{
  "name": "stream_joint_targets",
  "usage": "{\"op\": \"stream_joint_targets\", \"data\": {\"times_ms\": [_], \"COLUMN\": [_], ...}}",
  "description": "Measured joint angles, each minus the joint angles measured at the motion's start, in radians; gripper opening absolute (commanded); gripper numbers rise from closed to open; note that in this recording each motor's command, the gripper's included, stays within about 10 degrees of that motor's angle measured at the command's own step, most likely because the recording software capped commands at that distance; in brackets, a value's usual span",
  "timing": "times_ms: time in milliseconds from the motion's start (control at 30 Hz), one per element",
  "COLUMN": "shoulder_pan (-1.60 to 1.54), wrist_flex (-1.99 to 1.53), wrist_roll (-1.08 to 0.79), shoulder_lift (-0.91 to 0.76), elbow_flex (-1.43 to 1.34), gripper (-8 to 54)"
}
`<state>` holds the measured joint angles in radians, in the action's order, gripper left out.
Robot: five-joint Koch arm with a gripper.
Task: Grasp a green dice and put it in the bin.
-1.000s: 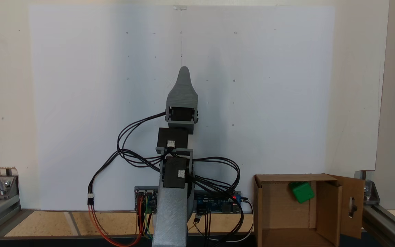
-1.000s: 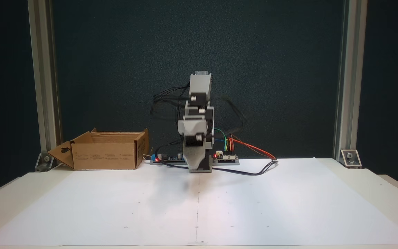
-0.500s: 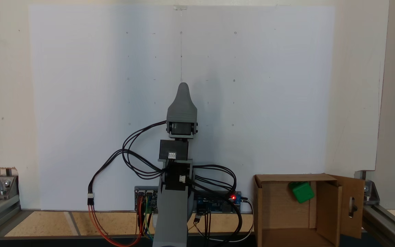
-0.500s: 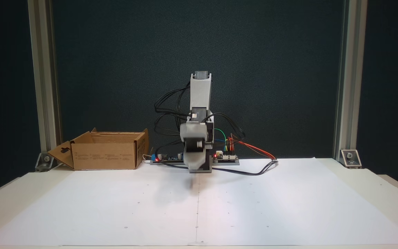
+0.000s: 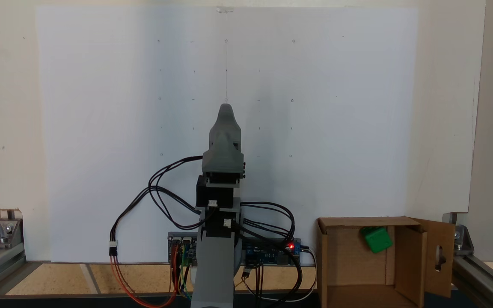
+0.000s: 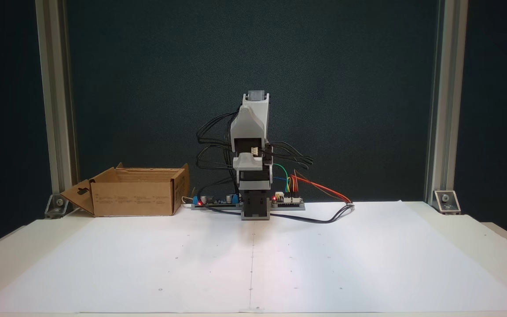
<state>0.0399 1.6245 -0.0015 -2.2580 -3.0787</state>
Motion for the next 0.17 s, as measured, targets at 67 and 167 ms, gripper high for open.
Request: {"op": "stream_joint_targets", "data": {"times_ms": [67,167], "shoulder_pan": [0.0,-0.003], "wrist_flex": [0.0,-0.002], "wrist_roll": [0.0,0.0], "shoulder_lift": [0.0,0.0], "elbow_flex": [0.0,0.0], "gripper": [44.5,44.5]}}
